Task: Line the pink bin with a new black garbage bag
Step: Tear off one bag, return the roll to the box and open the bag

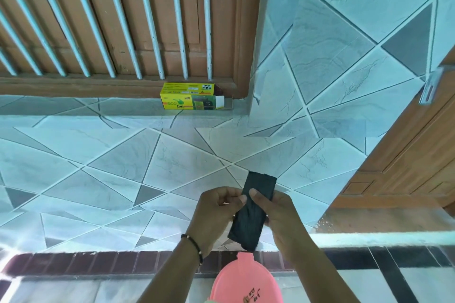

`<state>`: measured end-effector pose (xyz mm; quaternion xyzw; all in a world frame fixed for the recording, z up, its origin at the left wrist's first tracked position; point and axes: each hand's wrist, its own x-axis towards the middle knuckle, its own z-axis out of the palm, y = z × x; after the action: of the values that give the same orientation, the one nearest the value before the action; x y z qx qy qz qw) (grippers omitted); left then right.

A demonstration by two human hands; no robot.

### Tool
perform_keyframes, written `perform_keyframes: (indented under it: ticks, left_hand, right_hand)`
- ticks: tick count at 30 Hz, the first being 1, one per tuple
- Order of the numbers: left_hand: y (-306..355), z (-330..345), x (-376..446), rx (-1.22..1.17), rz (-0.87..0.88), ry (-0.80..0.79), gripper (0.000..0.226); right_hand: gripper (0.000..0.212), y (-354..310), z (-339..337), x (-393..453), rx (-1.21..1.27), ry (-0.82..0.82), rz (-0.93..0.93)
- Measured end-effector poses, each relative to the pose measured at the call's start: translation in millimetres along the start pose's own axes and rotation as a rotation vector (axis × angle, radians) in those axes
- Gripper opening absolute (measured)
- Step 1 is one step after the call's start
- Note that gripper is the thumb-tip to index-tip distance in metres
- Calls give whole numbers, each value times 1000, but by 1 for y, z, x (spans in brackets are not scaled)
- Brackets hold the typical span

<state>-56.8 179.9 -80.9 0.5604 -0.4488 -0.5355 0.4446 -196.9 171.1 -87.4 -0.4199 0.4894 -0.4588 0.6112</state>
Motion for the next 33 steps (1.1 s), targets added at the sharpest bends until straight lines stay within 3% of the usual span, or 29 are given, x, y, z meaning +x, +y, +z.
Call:
perform_keyframes:
  ticks: [6,12,19,25,33]
  left_hand:
    - [-5,3,-2,-16,-8,99,10]
    - [-8,0,-3,-202,-119,121,12]
    - [-5,-6,1,-237,-142,206,20]
    - [2,-26,7,-33,-51,288,26]
    - [-3,-46,9,166,63,351,18]
  right_hand:
    - [37,3,-4,-3,257,-136,202]
    - [64,6,-15,-3,517,-265,240]
    - [73,0,-31,-8,630,-344,270]
    - [64,-2,-49,-5,660,-264,255]
    - [64,-8,-62,2,586,-242,179]
